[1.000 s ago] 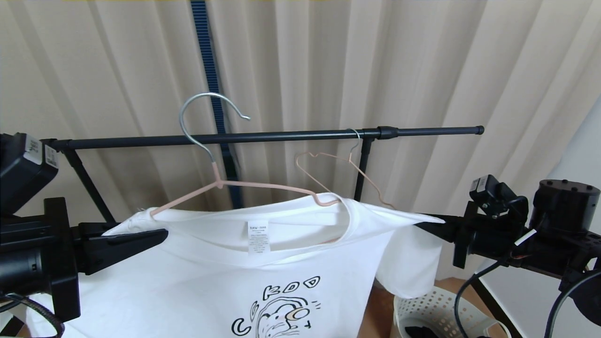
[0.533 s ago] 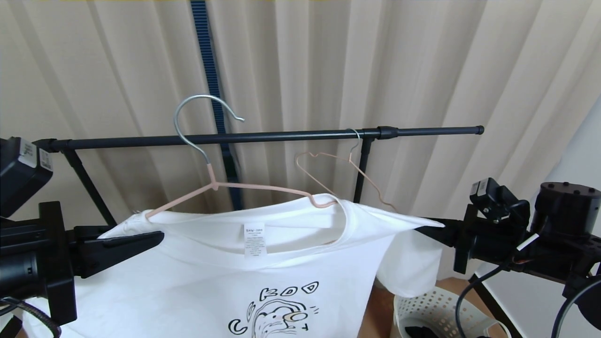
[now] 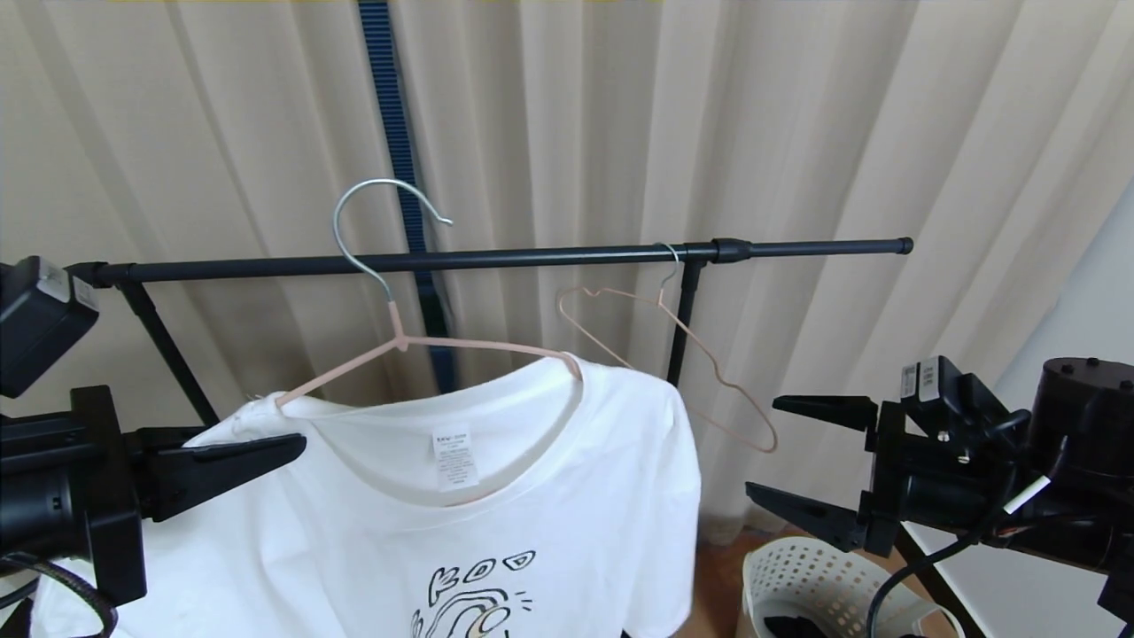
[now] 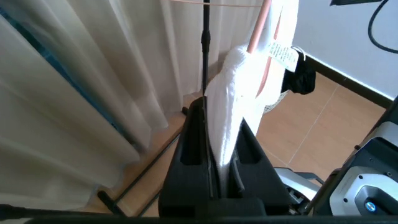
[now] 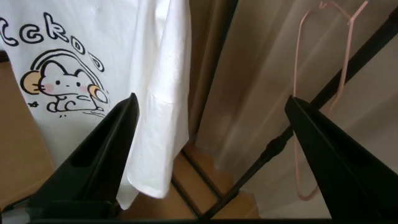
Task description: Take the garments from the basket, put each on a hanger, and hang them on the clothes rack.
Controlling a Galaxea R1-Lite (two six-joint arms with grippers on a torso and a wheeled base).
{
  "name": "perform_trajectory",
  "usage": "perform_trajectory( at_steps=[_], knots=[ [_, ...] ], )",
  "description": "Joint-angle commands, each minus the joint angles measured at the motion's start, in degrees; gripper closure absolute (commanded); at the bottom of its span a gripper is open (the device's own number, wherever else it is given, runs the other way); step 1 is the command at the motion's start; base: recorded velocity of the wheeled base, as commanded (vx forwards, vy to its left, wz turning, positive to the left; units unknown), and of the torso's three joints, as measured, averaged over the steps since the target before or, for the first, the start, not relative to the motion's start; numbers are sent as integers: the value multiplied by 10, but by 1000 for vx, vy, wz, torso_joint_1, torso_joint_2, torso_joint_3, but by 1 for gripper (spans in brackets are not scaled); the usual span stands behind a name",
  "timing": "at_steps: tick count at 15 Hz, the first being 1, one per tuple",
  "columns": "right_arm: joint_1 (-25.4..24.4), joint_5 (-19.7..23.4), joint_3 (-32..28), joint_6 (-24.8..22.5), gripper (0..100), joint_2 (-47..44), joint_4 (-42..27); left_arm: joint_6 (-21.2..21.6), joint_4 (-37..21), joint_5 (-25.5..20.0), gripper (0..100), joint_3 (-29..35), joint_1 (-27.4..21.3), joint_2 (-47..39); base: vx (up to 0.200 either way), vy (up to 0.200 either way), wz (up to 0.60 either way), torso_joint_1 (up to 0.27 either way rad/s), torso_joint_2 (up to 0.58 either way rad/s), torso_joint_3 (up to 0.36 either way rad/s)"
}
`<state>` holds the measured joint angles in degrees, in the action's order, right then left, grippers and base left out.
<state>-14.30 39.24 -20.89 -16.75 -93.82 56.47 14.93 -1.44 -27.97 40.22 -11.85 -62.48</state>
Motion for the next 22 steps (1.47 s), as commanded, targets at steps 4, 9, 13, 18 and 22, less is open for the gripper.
perform_trajectory(
  at_steps=[4, 9, 13, 18, 22],
  knots=[
    [-11, -4, -15, 11, 0, 18, -1, -17, 0, 22, 100, -12, 51, -11, 0, 0, 0, 0, 0, 0],
    [-48, -103, -55, 114, 0, 18, -2, -62, 57, 85, 100, 1, 57, -137, 0, 0, 0, 0, 0, 0],
    [-48, -105, -59, 119, 0, 18, -2, -137, 99, 172, 100, 68, 1, -250, 0, 0, 0, 0, 0, 0],
    [-47, -106, -59, 119, 0, 18, -1, -184, 99, 224, 100, 175, -25, -360, 0, 0, 0, 0, 0, 0],
    [-47, -107, -59, 119, 0, 21, -1, -215, 100, 269, 100, 228, -27, -421, 0, 0, 0, 0, 0, 0]
  ],
)
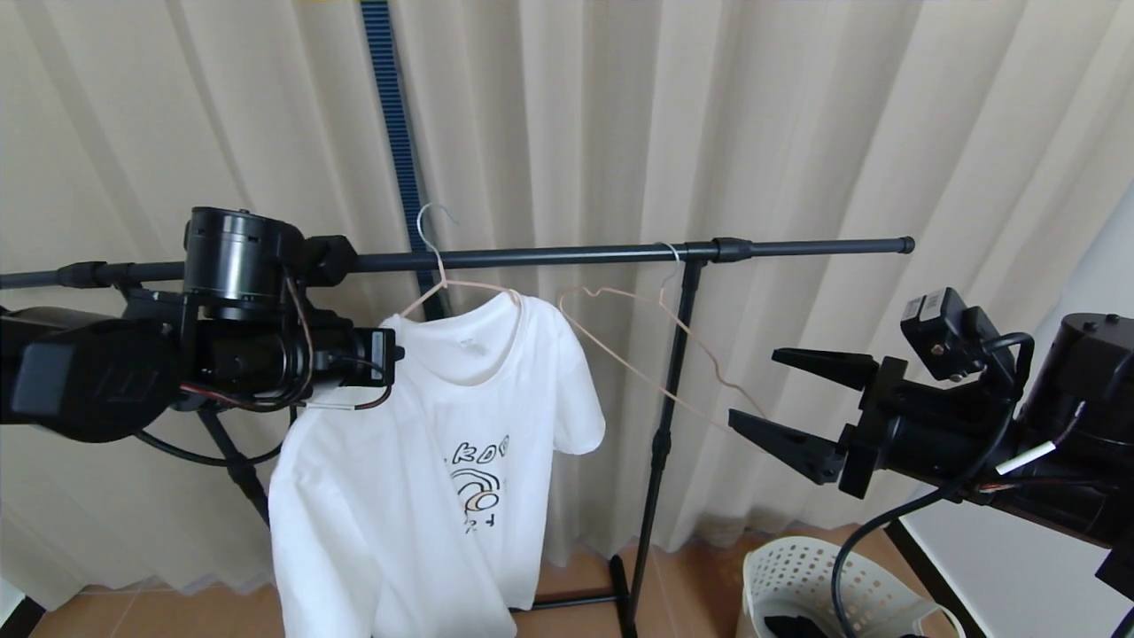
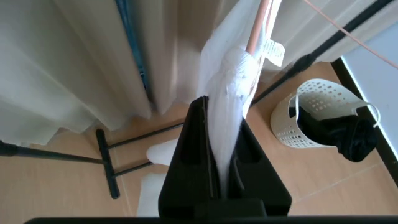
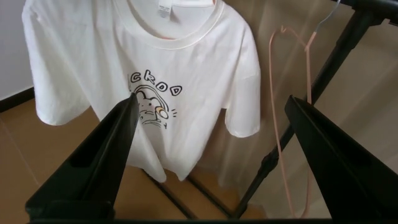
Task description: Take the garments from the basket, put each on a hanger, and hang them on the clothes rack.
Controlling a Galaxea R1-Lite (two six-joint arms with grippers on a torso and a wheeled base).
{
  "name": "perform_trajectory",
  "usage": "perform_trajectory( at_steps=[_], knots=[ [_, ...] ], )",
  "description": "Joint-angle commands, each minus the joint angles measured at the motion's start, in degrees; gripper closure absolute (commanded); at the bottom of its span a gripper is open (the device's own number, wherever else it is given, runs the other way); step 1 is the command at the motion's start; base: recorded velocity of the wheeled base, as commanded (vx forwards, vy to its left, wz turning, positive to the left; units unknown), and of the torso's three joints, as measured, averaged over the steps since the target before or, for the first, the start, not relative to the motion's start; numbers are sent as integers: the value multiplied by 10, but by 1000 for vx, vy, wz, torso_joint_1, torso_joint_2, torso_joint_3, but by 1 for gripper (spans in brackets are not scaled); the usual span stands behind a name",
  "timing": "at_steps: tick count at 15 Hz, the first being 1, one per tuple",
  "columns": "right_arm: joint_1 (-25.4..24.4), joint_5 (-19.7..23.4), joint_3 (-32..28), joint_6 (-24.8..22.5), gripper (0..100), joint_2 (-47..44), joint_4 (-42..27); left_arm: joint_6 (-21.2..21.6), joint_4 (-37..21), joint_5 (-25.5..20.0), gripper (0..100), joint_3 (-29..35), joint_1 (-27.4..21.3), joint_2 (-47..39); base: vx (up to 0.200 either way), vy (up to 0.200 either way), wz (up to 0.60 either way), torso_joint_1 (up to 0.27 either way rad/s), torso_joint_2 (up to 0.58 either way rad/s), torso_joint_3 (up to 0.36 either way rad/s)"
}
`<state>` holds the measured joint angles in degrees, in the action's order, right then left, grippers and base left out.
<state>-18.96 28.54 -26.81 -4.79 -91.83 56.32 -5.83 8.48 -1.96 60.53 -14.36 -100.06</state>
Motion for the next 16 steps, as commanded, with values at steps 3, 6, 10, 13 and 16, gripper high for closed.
perform_trajectory(
  at_steps=[3, 6, 10, 13, 16],
  knots=[
    [0, 0, 1, 0, 0, 2, 0, -21, 0, 20, 100, 42, -8, -67, 0, 0, 0, 0, 0, 0],
    [0, 0, 2, -1, 0, 2, 0, -21, 0, 21, 100, 44, -8, -74, 0, 0, 0, 0, 0, 0],
    [0, 0, 3, -1, 0, 1, 0, -22, 15, 21, 100, 48, -8, -85, 0, 0, 0, 0, 0, 0],
    [0, 0, 3, -1, 0, 1, 0, -21, 17, 21, 100, 43, -8, -86, 0, 0, 0, 0, 0, 0],
    [0, 0, 3, -1, 0, 1, 0, -21, 16, 23, 0, 37, -9, -81, 0, 0, 0, 0, 0, 0]
  ],
)
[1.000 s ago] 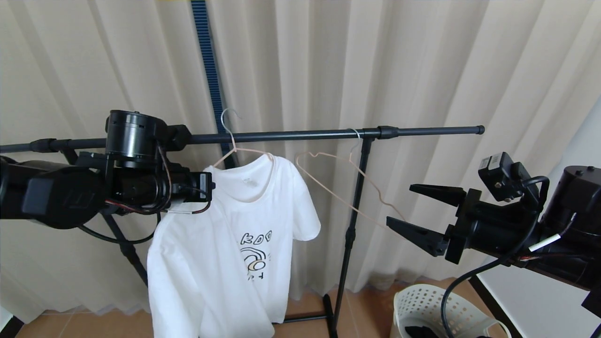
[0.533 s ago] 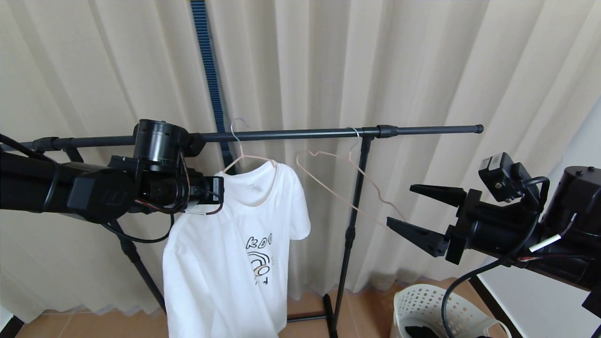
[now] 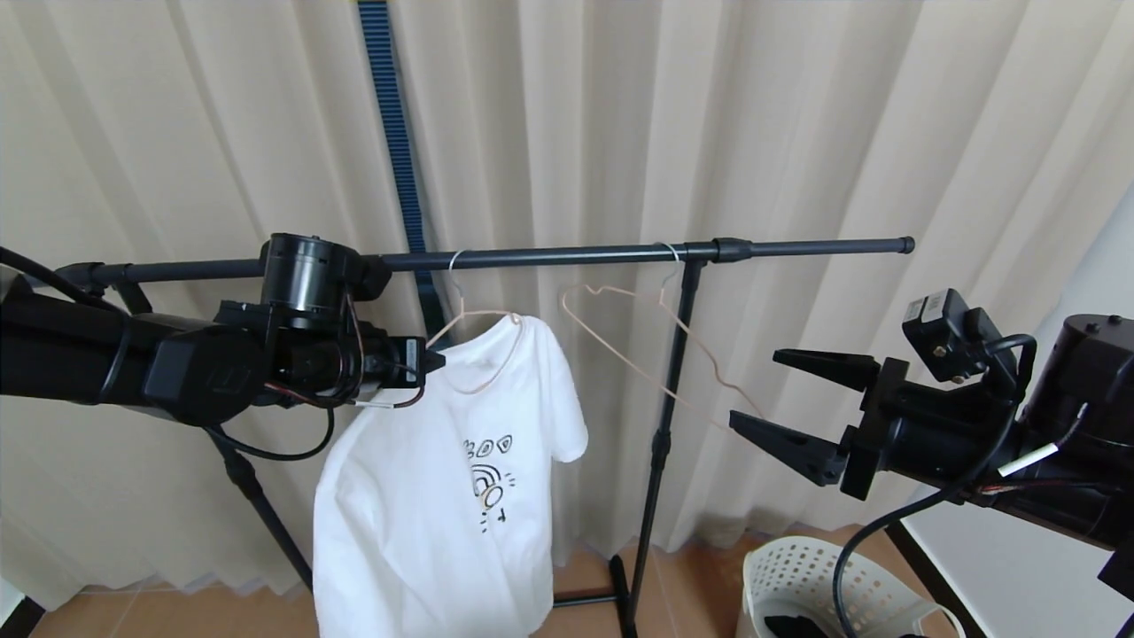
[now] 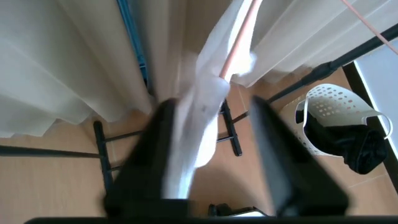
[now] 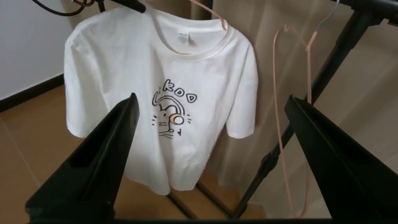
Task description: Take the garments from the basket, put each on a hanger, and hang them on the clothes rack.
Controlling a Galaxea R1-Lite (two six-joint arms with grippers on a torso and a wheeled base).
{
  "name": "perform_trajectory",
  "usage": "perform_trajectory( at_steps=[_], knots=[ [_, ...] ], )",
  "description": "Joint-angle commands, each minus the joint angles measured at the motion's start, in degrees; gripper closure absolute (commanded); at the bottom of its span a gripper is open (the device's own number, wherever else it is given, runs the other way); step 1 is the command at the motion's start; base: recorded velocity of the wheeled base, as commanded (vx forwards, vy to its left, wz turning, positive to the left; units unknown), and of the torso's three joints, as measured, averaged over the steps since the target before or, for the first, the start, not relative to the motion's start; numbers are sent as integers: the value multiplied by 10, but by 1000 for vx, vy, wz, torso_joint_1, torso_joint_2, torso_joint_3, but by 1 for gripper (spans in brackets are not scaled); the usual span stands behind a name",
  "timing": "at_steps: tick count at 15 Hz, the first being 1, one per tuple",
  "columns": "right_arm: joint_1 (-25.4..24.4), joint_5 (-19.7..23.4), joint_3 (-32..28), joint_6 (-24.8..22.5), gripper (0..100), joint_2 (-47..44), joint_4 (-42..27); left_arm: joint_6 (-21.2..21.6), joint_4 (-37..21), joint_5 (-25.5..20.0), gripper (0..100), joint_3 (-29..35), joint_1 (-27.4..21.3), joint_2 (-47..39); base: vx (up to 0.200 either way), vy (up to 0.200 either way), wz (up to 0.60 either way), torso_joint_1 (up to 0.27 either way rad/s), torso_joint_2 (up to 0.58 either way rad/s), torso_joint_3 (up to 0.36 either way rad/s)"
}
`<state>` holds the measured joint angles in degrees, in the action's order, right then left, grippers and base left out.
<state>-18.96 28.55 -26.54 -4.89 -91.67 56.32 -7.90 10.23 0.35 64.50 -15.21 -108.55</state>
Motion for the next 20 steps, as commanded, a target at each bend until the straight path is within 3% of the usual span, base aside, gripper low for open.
perform_trajectory(
  at_steps=[1, 3, 5, 8, 9, 10, 13, 17, 20],
  knots=[
    [0, 0, -1, 0, 0, -1, 0, 0, -1, 12, 0, -19, -4, 25, 0, 0, 0, 0, 0, 0],
    [0, 0, -1, 1, 0, 0, 0, 1, -1, 17, 0, -58, -11, 68, 0, 0, 0, 0, 0, 0],
    [0, -10, -9, 2, 0, 12, -2, 3, -2, 15, 0, -120, -18, 163, 0, 0, 0, 0, 0, 0],
    [0, -109, -26, 3, 0, 84, -69, 20, -6, 11, 0, -223, -22, 315, 0, 0, 0, 0, 0, 0],
    [0, -109, -26, 3, 0, 84, -69, 20, -6, 11, 0, -223, -22, 315, 0, 0, 0, 0, 0, 0],
    [0, -148, -35, 3, 0, 174, -175, 39, -6, -2, 0, -300, -24, 420, 0, 0, 0, 0, 0, 0],
    [-9, -205, -23, -16, 0, 294, -317, 64, -6, -61, 0, -407, -23, 570, 0, 0, 0, 0, 0, 0],
    [-84, -309, 56, -16, 0, 435, -421, 120, -7, -68, 0, -529, -22, 735, 0, 0, 0, 0, 0, 0],
    [-100, -350, 148, -16, 0, 504, -430, 120, -49, -68, 0, -559, -20, 815, 0, 0, 0, 0, 0, 0]
  ],
)
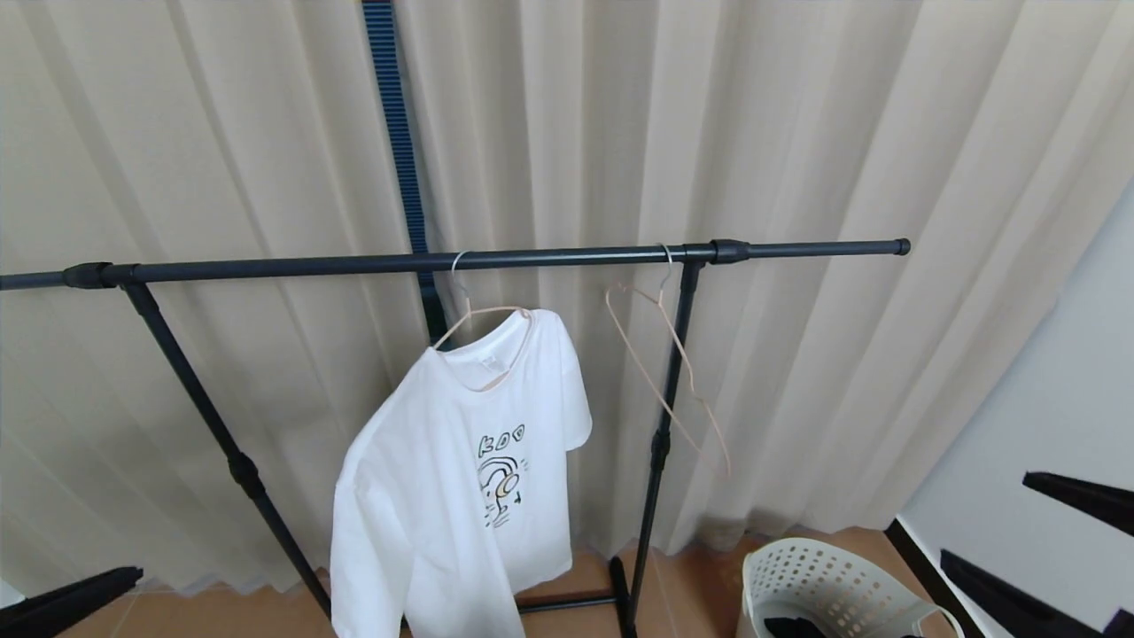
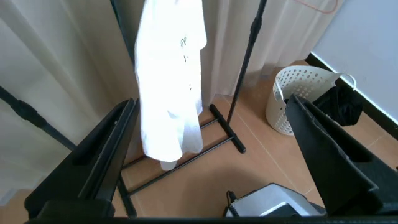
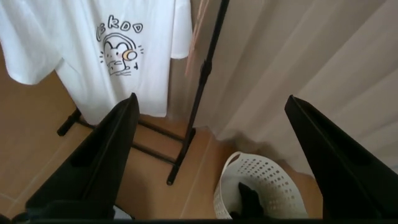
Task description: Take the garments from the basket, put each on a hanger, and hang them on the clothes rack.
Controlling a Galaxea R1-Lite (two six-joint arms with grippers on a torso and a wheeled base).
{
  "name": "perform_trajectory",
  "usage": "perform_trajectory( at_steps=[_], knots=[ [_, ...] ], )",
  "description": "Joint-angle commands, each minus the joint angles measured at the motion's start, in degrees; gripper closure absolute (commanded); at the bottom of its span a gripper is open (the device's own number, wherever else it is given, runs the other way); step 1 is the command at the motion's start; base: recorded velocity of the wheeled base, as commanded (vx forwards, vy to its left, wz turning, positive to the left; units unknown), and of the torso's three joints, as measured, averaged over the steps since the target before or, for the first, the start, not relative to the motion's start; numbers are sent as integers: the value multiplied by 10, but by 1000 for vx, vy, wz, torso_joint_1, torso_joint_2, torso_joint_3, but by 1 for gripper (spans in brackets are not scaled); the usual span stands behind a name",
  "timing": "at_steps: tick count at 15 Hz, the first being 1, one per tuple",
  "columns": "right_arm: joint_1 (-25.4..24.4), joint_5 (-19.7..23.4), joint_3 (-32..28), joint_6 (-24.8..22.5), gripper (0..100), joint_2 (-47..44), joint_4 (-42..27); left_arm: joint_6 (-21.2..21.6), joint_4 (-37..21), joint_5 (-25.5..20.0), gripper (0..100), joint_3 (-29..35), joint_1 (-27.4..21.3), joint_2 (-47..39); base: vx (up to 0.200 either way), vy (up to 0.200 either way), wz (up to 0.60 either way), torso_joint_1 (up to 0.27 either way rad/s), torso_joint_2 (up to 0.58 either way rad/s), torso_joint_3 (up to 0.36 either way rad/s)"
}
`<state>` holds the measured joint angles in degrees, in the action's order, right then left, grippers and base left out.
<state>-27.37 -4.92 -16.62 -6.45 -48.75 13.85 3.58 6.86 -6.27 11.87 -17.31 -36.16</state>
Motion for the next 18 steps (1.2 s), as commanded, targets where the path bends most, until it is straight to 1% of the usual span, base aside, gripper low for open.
perform_trajectory(
  at_steps=[1, 2, 3, 5, 6, 7, 9, 10, 12, 13, 14, 15, 16, 17, 18],
  knots=[
    [-15, -18, 84, -1, 0, 102, -9, 5, -49, -2, 0, -34, 1, 122, 0, 0, 0, 0, 0, 0],
    [-15, -21, 112, -1, 0, 126, -19, 5, -84, -2, 0, -36, 0, 148, 0, 0, 0, 0, 0, 0],
    [-15, -20, 134, -1, 0, 161, -49, 5, -107, -2, 0, -37, 0, 170, 0, 0, 0, 0, 0, 0],
    [-15, -18, 135, -1, 0, 197, -97, 3, -111, -2, 0, -46, 0, 181, 0, 0, 0, 0, 0, 0],
    [-15, -16, 137, -1, 0, 232, -142, 3, -112, -2, 0, -55, 2, 195, 0, 0, 0, 0, 0, 0],
    [-15, -15, 142, -1, 0, 252, -166, 3, -112, -1, 0, -62, 2, 200, 0, 0, 0, 0, 0, 0],
    [-14, -7, 144, 0, 0, 265, -176, 3, -113, 2, 0, -69, 3, 205, 0, 0, 0, 0, 0, 0],
    [-8, -5, 144, 3, 0, 269, -178, 4, -129, 4, 0, -84, 3, 218, 0, 0, 0, 0, 0, 0],
    [25, -6, 144, 16, 0, 277, -178, 3, -134, 9, 0, -84, 9, 231, 0, 0, 0, 0, 0, 0],
    [25, -6, 144, 16, 0, 277, -178, 3, -134, 9, 0, -84, 9, 231, 0, 0, 0, 0, 0, 0],
    [79, -4, 144, 45, 0, 311, -181, 5, -134, 20, 0, -85, 45, 231, 0, 0, 0, 0, 0, 0],
    [111, -5, 142, 48, 0, 345, -194, 15, -134, 20, 0, -86, 83, 237, 0, 0, 0, 0, 0, 0],
    [126, -5, 142, 48, 0, 358, -196, 27, -134, 20, 0, -86, 103, 246, 0, 0, 0, 0, 0, 0],
    [153, -5, 142, 48, 0, 371, -196, 45, -134, 16, 0, -86, 134, 269, 0, 0, 0, 0, 0, 0],
    [172, -5, 142, 48, 0, 376, -196, 51, -134, 14, 0, -87, 154, 286, 0, 0, 0, 0, 0, 0]
  ],
)
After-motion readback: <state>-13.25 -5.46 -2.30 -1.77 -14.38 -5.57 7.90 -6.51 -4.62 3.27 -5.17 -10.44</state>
